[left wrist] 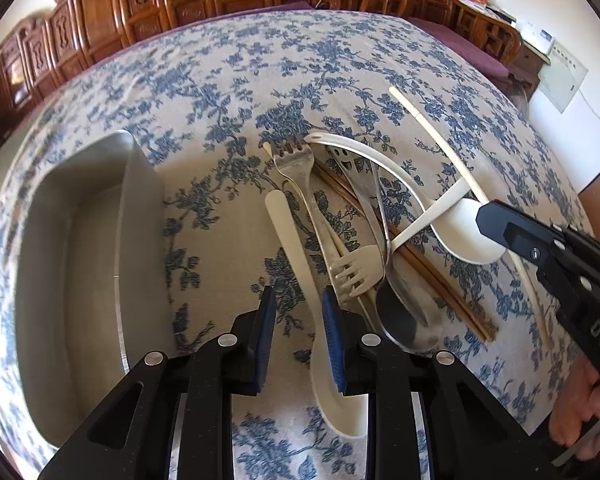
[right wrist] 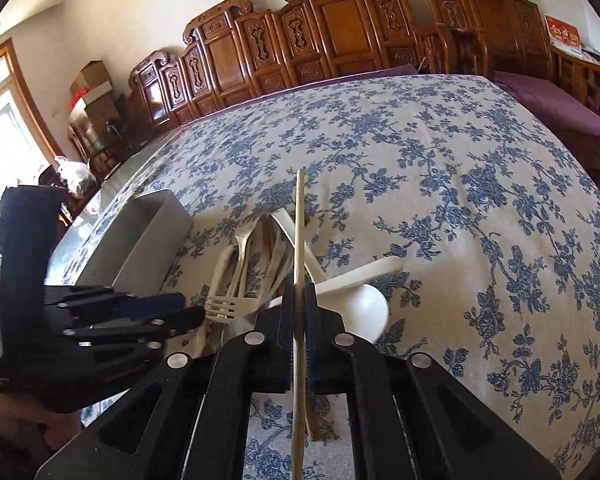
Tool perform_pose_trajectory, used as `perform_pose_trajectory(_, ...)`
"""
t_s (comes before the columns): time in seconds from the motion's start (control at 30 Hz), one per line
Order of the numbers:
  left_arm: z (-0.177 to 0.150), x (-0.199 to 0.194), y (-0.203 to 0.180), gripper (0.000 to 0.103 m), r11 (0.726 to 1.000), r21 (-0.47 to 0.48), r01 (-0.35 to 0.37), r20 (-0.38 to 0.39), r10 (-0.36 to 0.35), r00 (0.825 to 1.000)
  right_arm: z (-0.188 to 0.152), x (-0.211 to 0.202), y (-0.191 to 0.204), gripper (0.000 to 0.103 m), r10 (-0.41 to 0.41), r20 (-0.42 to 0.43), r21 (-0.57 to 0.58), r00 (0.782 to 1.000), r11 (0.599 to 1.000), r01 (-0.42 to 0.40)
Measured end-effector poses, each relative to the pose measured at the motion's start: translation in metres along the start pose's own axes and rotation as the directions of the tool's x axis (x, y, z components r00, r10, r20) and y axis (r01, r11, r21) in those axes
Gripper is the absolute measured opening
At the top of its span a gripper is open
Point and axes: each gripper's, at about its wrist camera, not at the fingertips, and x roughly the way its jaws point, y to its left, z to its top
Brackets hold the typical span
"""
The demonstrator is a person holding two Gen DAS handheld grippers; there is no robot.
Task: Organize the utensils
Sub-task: 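Grasp a wooden chopstick with the right tool while the left tool grasps a white plastic spoon, then carry the white plastic spoon into the grey tray and open the left tool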
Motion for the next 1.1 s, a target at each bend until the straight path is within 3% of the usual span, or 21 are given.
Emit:
perform_pose_trajectory(0.23, 0.004, 0.011, 0.001, 0.018, 1.000, -0.028, 0.010, -0.023, -0.010, 1.000, 0.002, 0.000, 0.001, 0.006, 0.005, 0.005, -0.002, 1.000, 1.000, -0.005)
perform_pose_trajectory(0.37, 0.005, 0.011, 0.004, 0.007, 0.999, -0.033, 0.001, -0.025, -0.002, 1.000, 0.001, 0.000, 0.003, 0.006, 0.007, 0.005, -0.003, 1.000, 1.000, -0.007)
perform_pose_trajectory(0.53, 0.000, 0.006, 0.007, 0.007, 1.000, -0.028, 0.002, -0.021, -0.003, 1.000, 0.001, 0.000, 0.006, 0.006, 0.008, 0.003, -0.013, 1.000, 1.000, -0.008)
perform_pose_trajectory(1.1, -0.008, -0.082, 0.035, 0.007, 1.000, -0.002, 0.031, 0.154, -0.031, 0.988, -0.001, 0.002, 0.037, 0.006, 0.018, 0.003, -0.072, 1.000, 0.997, -0.018)
